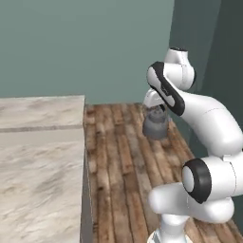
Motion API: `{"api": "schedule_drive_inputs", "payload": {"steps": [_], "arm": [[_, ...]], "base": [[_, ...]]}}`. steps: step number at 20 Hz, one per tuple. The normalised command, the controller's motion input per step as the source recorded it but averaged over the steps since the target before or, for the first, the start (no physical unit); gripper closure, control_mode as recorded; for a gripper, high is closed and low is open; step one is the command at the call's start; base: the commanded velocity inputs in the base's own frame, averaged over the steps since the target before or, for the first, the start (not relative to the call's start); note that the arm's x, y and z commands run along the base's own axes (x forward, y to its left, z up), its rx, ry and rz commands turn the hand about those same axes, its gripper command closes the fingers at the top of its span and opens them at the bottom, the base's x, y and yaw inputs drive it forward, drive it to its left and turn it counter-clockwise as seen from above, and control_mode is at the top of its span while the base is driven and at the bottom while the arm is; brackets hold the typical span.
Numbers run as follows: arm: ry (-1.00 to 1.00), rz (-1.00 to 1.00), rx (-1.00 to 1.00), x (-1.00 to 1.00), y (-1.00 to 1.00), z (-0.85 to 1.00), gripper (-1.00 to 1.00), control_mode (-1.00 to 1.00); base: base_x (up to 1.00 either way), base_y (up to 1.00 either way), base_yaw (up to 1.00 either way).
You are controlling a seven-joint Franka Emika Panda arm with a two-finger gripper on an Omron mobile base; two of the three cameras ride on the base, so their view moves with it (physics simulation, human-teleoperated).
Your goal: The kettle is done boiling. Turn off the stove, then wait for 300 timesteps before moving the kettle to the dining table.
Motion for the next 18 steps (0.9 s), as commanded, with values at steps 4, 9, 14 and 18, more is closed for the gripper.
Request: {"api": "schedule_drive_inputs", "payload": {"steps": [4, 9, 14, 18], "arm": [[0.0, 0.0, 0.0, 0.0, 0.0, 0.0, 1.0, 1.0], [0.0, 0.0, 0.0, 0.0, 0.0, 0.0, 1.0, 1.0], [0.0, 0.0, 0.0, 0.0, 0.0, 0.0, 1.0, 1.0], [0.0, 0.0, 0.0, 0.0, 0.0, 0.0, 1.0, 1.0]], "base": [[0.74, -0.21, 0.51], [0.71, -0.28, 0.52], [0.63, -0.35, 0.52], [0.57, -0.4, 0.51]]}}
